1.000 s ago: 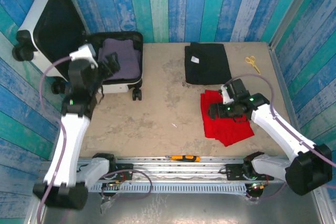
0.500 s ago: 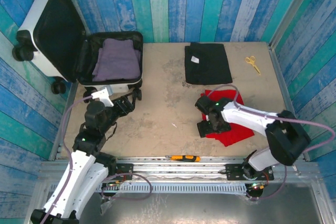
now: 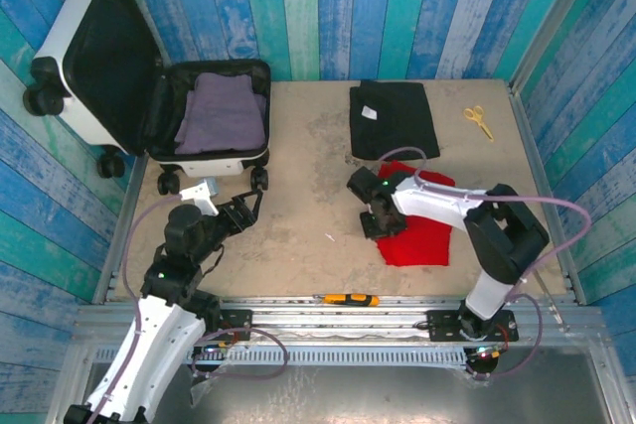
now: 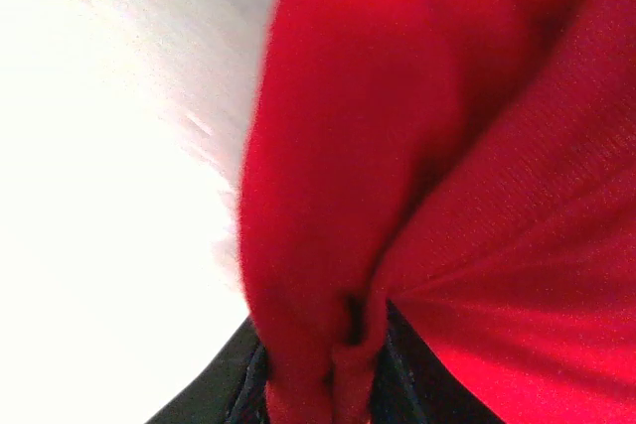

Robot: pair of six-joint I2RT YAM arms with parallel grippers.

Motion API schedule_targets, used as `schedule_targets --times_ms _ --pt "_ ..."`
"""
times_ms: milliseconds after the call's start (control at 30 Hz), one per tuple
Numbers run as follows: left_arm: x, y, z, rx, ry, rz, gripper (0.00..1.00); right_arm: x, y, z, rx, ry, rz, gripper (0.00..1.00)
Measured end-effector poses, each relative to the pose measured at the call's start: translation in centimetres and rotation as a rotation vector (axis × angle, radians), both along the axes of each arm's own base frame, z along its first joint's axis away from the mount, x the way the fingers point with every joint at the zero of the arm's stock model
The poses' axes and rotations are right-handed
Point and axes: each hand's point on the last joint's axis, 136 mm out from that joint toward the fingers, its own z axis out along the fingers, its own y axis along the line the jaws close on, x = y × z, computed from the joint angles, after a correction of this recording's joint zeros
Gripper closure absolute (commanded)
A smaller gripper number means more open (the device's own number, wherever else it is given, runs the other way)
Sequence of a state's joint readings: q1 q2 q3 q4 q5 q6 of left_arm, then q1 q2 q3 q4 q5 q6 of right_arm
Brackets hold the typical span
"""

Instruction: Pack the luggage

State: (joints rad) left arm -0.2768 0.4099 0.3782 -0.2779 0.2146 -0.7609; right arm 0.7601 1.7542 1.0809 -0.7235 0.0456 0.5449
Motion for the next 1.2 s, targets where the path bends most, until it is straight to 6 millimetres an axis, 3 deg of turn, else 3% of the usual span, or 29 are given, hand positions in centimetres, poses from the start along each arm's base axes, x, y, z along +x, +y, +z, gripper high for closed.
schedule_targets --times_ms 200,333,433,500,633,733,800,900,1000,1200 --pt "-0.2 -0.1 -0.6 -0.015 0.024 -0.002 0.07 4.7 6.7 1.0 0.155 -0.050 0.027 0.33" --pt "-0.3 0.0 -0.6 -0.022 0.030 0.004 0.07 6.7 9.3 4.0 0.250 -0.134 0.058 0.25" --pt "-0.3 0.0 -0.6 -0.033 0.036 0.007 0.07 6.7 9.2 7.0 0.282 -0.203 0.090 0.26" --pt "-0.3 -0.1 -0.8 -0.043 0.045 0.006 0.07 6.0 8.1 9.3 0.292 -0.258 0.109 0.27" --pt "-0.2 -0.3 -1.8 -0.056 0.087 0.005 0.06 1.5 4.2 12.0 0.258 -0.345 0.138 0.28" --pt "-0.3 -0.4 -3.3 -0.061 0.126 0.007 0.05 -2.7 3.1 10.8 0.206 -0.315 0.190 0.27" --pt "-0.3 -0.4 -4.2 -0.062 0.154 0.011 0.04 -4.7 2.2 8.8 0.147 -0.274 0.214 0.27" --pt "-0.3 -0.4 -4.9 -0.067 0.181 0.017 0.03 -6.7 -0.7 5.0 0.020 -0.196 0.216 0.25" --pt "-0.3 -0.4 -4.8 -0.080 0.185 0.023 0.02 -7.4 -2.7 3.2 -0.075 -0.154 0.216 0.23" --pt "-0.6 -0.3 -5.3 -0.110 0.195 0.034 0.02 -7.2 -3.4 1.4 -0.166 -0.123 0.236 0.24"
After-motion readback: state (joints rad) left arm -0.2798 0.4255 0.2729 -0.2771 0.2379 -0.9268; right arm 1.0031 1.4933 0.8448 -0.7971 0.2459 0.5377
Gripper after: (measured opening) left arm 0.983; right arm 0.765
